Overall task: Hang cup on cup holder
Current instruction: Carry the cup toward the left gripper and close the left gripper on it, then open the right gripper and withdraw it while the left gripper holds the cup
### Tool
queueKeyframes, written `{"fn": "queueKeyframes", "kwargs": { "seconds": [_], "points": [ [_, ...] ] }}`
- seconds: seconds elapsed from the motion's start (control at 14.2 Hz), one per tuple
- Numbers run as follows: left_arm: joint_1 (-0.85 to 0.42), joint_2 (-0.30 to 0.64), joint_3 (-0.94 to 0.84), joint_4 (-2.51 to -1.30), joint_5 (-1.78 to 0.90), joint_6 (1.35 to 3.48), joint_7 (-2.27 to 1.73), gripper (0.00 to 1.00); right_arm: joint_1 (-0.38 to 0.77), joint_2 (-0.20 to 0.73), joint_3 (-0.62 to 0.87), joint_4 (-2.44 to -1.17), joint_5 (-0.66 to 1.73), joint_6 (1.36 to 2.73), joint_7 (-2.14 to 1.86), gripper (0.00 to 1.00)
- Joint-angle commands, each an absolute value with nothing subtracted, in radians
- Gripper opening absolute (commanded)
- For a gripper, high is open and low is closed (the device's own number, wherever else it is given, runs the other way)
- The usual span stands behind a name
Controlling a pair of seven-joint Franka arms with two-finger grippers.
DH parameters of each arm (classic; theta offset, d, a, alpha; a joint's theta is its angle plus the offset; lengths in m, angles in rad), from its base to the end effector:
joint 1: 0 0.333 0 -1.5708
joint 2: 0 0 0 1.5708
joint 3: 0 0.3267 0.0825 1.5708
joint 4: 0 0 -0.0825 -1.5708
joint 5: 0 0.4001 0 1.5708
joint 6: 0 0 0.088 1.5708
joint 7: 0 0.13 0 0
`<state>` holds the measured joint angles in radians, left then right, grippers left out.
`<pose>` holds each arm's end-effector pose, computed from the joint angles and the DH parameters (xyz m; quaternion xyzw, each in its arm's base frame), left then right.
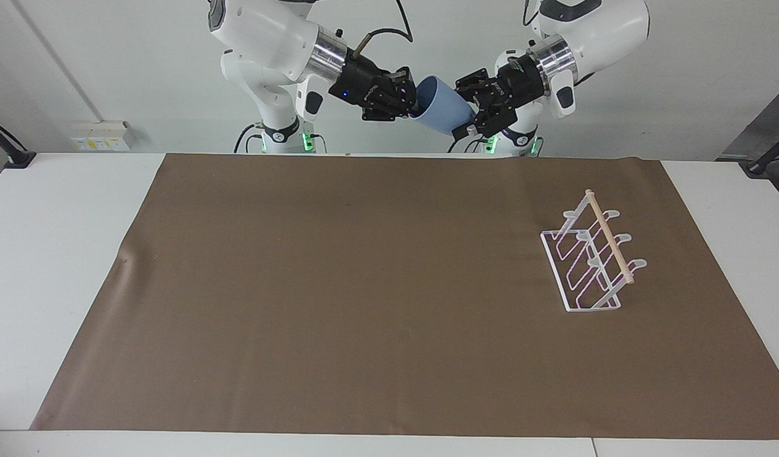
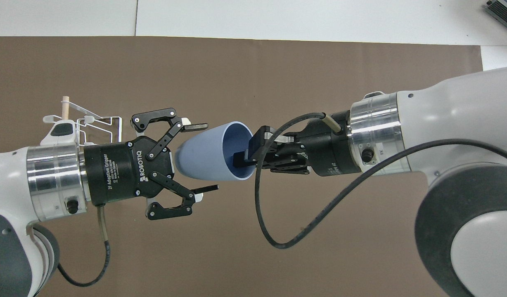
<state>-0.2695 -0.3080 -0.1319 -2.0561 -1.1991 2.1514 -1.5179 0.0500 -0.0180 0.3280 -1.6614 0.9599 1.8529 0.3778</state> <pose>0.4605 -0.2660 0.6290 0.5839 0.6106 -0.3178 0.4303 0.5249 0.2988 0.6472 -0.8835 0.0813 0.0807 0.4542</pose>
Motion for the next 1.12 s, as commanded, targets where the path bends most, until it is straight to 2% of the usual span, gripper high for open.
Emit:
{"fn": "queueKeyframes", "kwargs": {
  "seconds": [0.0,0.14,0.21,0.49,0.7,0.84,0.91,1.05],
  "points": [
    [-0.282,-0.334,-0.132,-2.072,-1.209,2.169,-1.551,0.63,0.037,-0.046,0.336,-1.692,0.991,1.868,0.385,0.00],
    [-0.282,-0.339,-0.132,-2.072,-1.206,2.174,-1.548,0.05,0.037,-0.046,0.336,-1.692,0.989,1.868,0.385,0.00],
    [-0.282,-0.339,-0.135,-2.072,-1.204,2.174,-1.537,0.00,0.037,-0.046,0.336,-1.692,0.989,1.865,0.385,0.00],
    [-0.279,-0.341,-0.143,-2.072,-1.166,2.175,-1.537,0.00,0.035,-0.045,0.336,-1.690,0.989,1.862,0.388,0.00],
    [-0.273,-0.341,-0.144,-2.072,-1.164,2.175,-1.537,0.00,0.034,-0.044,0.333,-1.690,0.976,1.862,0.439,0.63],
    [-0.270,-0.341,-0.144,-2.072,-1.163,2.175,-1.539,0.00,0.026,-0.044,0.331,-1.690,0.973,1.864,0.440,0.97],
    [-0.268,-0.341,-0.143,-2.074,-1.161,2.174,-1.537,0.00,0.025,-0.044,0.330,-1.690,0.973,1.864,0.439,1.00],
    [-0.268,-0.342,-0.144,-2.075,-1.111,2.174,-1.537,0.00,0.021,-0.043,0.328,-1.690,0.973,1.865,0.436,1.00]
  ]
}}
